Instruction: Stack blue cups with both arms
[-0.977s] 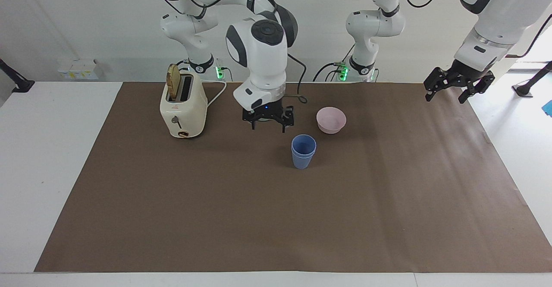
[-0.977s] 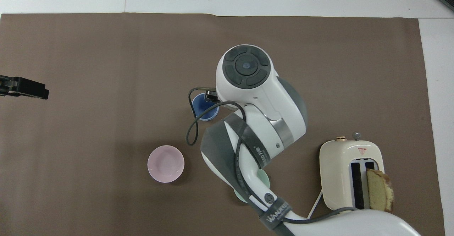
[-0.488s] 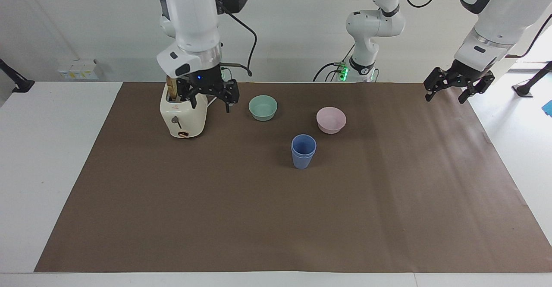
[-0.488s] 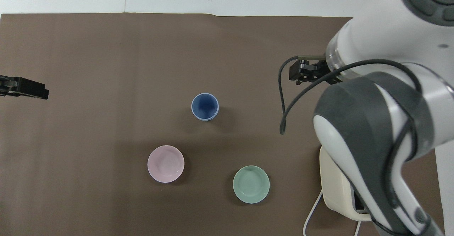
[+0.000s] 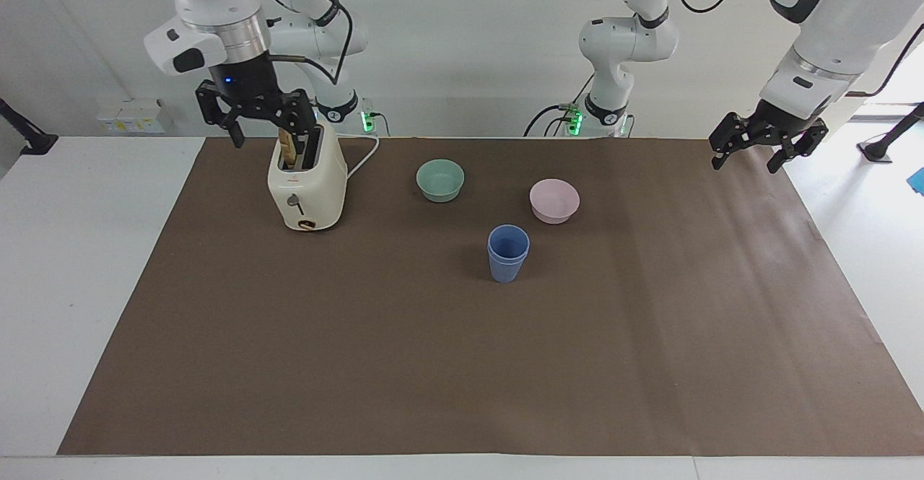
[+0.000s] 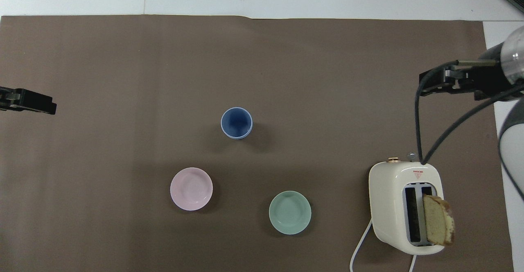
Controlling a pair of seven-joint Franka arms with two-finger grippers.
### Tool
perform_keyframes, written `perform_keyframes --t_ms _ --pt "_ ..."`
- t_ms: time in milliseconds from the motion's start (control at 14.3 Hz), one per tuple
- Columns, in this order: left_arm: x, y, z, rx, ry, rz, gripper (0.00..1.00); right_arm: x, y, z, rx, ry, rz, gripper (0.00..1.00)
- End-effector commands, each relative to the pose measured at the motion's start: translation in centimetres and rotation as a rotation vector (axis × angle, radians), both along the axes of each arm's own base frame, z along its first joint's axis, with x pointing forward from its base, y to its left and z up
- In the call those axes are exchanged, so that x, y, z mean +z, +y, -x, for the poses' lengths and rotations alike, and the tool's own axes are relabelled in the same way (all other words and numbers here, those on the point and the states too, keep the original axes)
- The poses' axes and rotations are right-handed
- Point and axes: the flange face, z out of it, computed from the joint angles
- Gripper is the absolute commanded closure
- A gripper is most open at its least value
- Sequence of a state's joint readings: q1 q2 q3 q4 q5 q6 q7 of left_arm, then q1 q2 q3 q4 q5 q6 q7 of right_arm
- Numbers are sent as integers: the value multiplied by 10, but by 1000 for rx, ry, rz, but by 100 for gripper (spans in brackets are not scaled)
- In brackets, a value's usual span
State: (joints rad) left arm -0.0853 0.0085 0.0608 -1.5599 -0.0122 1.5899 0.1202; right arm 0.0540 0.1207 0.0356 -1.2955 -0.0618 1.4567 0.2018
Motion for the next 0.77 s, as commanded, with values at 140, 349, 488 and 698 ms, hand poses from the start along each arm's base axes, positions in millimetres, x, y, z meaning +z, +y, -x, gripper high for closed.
perform_keyframes --t_ms 140,349,488,698 --pt "7 2 3 -4 -3 -6 0 -11 -16 23 48 -4 -13 0" --pt "6 0 3 -10 1 -7 0 -25 -19 21 71 -12 -11 0" --pt "7 -1 4 -13 0 -7 0 -30 -34 20 50 -9 -11 0" --pt "6 0 4 -13 3 -6 0 -30 -43 18 24 -20 -20 0"
